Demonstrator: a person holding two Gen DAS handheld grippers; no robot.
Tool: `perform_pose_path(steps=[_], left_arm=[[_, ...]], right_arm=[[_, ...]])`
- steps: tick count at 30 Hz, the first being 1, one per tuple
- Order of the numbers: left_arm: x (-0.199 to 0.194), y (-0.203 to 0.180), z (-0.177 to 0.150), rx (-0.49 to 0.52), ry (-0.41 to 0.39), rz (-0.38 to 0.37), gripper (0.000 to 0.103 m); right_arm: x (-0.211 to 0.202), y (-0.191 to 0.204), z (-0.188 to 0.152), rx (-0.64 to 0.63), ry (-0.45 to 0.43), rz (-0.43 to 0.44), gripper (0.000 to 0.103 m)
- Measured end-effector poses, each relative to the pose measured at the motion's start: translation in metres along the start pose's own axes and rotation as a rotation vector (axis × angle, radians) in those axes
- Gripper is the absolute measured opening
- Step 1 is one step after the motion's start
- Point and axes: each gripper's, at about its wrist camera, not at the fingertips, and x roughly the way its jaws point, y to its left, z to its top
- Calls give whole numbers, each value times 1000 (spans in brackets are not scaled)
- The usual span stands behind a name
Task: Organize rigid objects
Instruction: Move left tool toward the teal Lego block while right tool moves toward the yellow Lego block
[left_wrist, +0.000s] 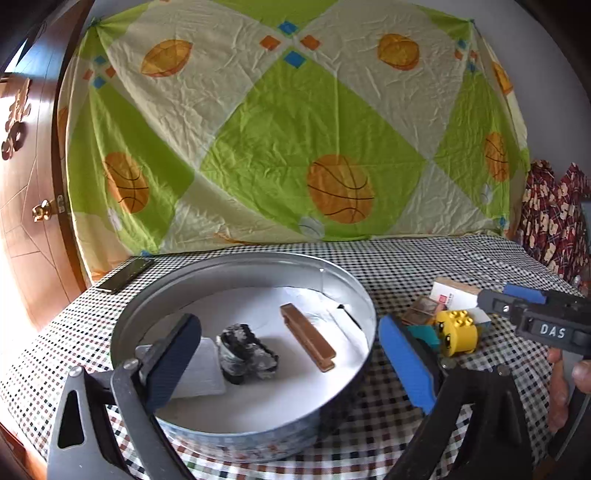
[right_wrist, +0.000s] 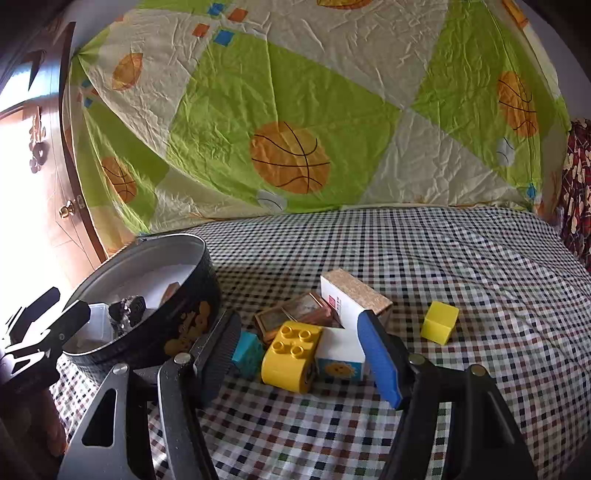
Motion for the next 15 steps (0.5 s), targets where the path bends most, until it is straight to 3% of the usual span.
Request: perform_pose_path(steps=[11,13,15], left_arm=[[12,-9,-4,-8,38,18,102],[12,-10,-6,-6,38,14,102],[12,-11,-7,-4,39,12,102]], right_arm=[[31,19,-10,-65,155,-40,67],[35,19,-11,-69,182,-47,55],[34,20,-12,-81,186,-59,51]])
